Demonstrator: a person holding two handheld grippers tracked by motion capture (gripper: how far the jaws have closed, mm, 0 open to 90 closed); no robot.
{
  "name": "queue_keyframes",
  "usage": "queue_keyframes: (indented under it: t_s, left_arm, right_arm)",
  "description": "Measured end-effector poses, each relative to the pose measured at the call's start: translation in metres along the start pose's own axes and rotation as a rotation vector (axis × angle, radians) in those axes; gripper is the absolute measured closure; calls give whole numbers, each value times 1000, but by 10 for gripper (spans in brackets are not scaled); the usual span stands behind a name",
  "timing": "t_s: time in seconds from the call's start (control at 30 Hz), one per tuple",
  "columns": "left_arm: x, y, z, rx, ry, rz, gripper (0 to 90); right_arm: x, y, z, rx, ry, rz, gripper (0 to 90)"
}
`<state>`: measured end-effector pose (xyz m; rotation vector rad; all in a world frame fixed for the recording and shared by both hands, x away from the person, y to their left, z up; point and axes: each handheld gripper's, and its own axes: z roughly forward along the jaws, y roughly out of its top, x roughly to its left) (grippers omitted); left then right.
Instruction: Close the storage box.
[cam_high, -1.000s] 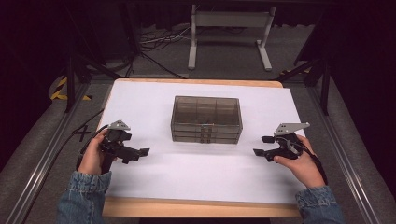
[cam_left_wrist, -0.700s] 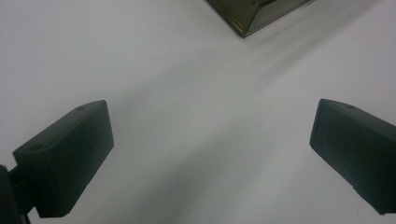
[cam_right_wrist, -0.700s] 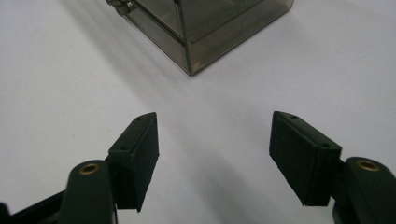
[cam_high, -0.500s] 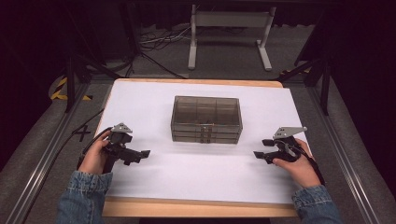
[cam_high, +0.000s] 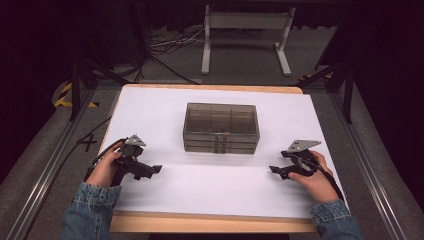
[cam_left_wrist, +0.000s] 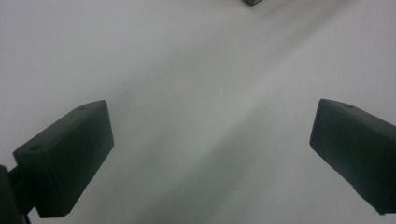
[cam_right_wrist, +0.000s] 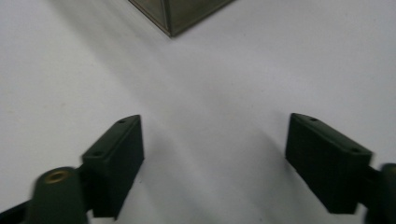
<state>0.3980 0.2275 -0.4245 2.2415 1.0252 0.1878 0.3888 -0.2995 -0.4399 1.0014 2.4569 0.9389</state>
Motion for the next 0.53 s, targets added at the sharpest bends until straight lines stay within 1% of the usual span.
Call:
queue_keyframes:
  t_s: [0.03, 0.07, 0.1, 0.13, 0.2, 0.23, 0.27, 0.4, 0.53]
  left_arm:
    - [0, 0, 0, 0, 3, 2, 4]
    - [0, 0, 0, 0, 6, -1, 4]
    - [0, 0, 0, 3, 2, -1, 4]
    - [0, 0, 0, 3, 3, -5, 4]
    - [0, 0, 1, 3, 5, -4, 4]
    - [-1, 0, 1, 5, 6, -2, 4]
    - [-1, 0, 1, 8, 7, -3, 4]
    - [-1, 0, 1, 14, 3, 5, 4]
    - [-1, 0, 2, 14, 1, 1, 4]
  right_arm:
    - [1, -3, 4, -12, -18, 2, 94]
    - [0, -5, 5, -25, -28, 13, 56]
    - [-1, -6, 6, -28, -30, 32, 38]
    - [-4, -6, 7, -25, -17, 48, 31]
    - [-2, -5, 7, -17, -39, 36, 1]
    - [-3, -5, 8, -10, -33, 49, 1]
    - [-3, -5, 8, -11, -34, 51, 1]
    - [-3, -5, 8, -11, -32, 50, 1]
    - [-3, -5, 8, -12, -32, 50, 1]
